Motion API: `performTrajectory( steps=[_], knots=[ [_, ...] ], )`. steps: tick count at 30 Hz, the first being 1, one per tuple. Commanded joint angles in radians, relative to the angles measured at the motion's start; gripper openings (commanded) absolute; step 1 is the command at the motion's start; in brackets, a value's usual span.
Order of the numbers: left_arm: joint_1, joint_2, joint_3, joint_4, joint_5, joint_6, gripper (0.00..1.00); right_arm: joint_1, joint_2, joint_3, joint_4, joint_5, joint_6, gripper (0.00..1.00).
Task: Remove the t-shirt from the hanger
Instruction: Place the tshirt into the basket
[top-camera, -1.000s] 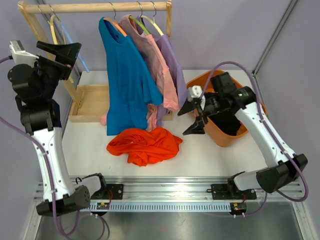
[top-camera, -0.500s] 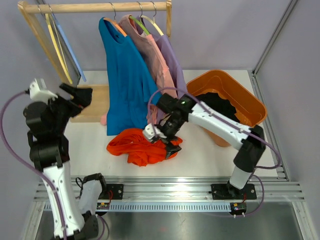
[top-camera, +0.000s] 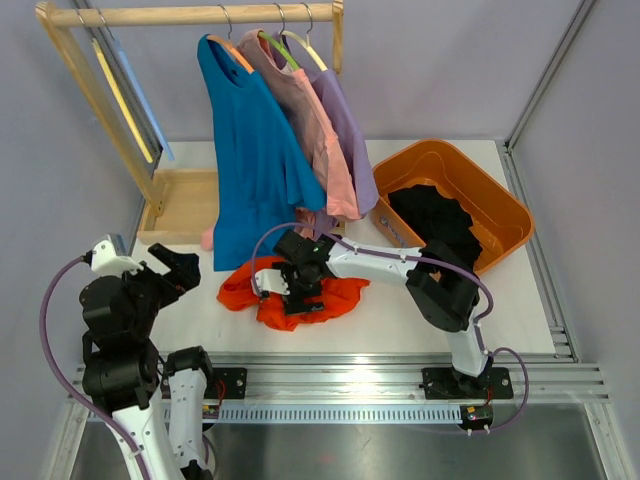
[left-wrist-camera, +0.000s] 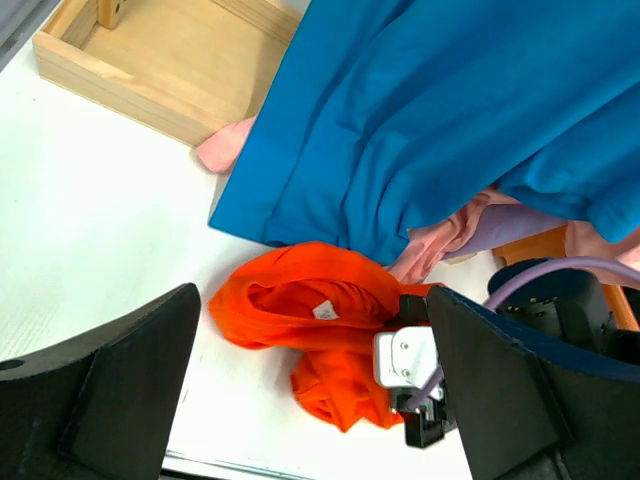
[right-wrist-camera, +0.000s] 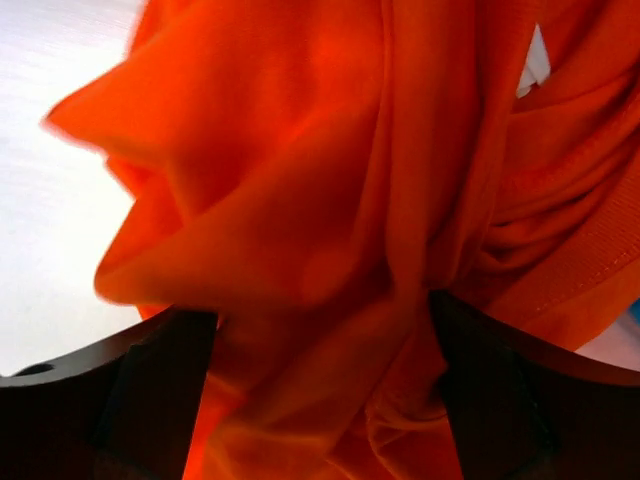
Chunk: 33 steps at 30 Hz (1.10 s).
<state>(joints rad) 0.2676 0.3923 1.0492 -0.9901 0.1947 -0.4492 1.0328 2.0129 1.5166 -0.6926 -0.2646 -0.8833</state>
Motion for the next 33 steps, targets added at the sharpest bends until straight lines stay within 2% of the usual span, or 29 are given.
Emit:
performTrajectory(
  steps=[1, 3, 4, 5, 6, 7, 8, 11, 12, 14, 15, 18, 21, 25, 28, 31, 33],
  knots=[
    [0.004, -0.007, -0.015, 0.040, -0.031, 0.032, 0.99, -0.002, 0.020, -0.082, 0.151, 0.145, 0.119, 0.88],
    [0.004, -0.006, -0.020, 0.076, -0.015, 0.027, 0.99, -0.002, 0.024, -0.093, 0.131, 0.124, 0.144, 0.77],
    [0.005, -0.006, -0.025, 0.088, -0.009, 0.024, 0.99, -0.004, 0.029, -0.090, 0.116, 0.079, 0.170, 0.57],
    [0.004, -0.004, -0.029, 0.100, 0.011, 0.021, 0.99, -0.004, 0.023, -0.088, 0.101, 0.059, 0.185, 0.44],
    [0.004, -0.003, -0.032, 0.120, 0.020, 0.020, 0.99, -0.005, 0.017, -0.090, 0.070, 0.038, 0.201, 0.26],
    [0.004, -0.001, -0.034, 0.129, 0.029, 0.018, 0.99, -0.010, -0.024, -0.098, 0.058, -0.026, 0.211, 0.05],
    [0.004, 0.005, -0.037, 0.137, 0.054, 0.017, 0.99, -0.022, -0.054, -0.104, 0.045, -0.062, 0.210, 0.01],
    [0.004, 0.008, -0.054, 0.169, 0.110, 0.006, 0.99, -0.053, -0.190, -0.078, -0.068, -0.223, 0.144, 0.00],
    [0.004, 0.010, -0.057, 0.185, 0.123, 0.001, 0.99, -0.089, -0.222, -0.056, -0.193, -0.331, 0.053, 0.00],
    [0.002, 0.010, -0.074, 0.209, 0.152, -0.014, 0.99, -0.140, -0.321, 0.011, -0.368, -0.442, -0.043, 0.00],
    [0.004, 0.010, -0.080, 0.217, 0.155, -0.020, 0.99, -0.204, -0.354, 0.031, -0.413, -0.520, -0.077, 0.00],
    [0.004, 0.005, -0.103, 0.246, 0.166, -0.042, 0.99, -0.311, -0.451, 0.120, -0.537, -0.582, -0.147, 0.00],
    [0.004, 0.006, -0.115, 0.263, 0.172, -0.057, 0.99, -0.401, -0.520, 0.201, -0.608, -0.633, -0.125, 0.00],
    [0.004, 0.017, -0.126, 0.280, 0.184, -0.062, 0.99, -0.601, -0.594, 0.293, -0.593, -0.694, -0.045, 0.00],
    [0.004, 0.036, -0.111, 0.294, 0.199, -0.062, 0.99, -0.866, -0.602, 0.365, -0.552, -0.734, 0.021, 0.00],
    [0.004, 0.062, -0.100, 0.311, 0.213, -0.056, 0.99, -0.999, -0.596, 0.405, -0.470, -0.749, 0.113, 0.00],
    [0.004, 0.077, -0.095, 0.330, 0.222, -0.055, 0.99, -1.082, -0.582, 0.407, -0.392, -0.701, 0.182, 0.00]
  ],
)
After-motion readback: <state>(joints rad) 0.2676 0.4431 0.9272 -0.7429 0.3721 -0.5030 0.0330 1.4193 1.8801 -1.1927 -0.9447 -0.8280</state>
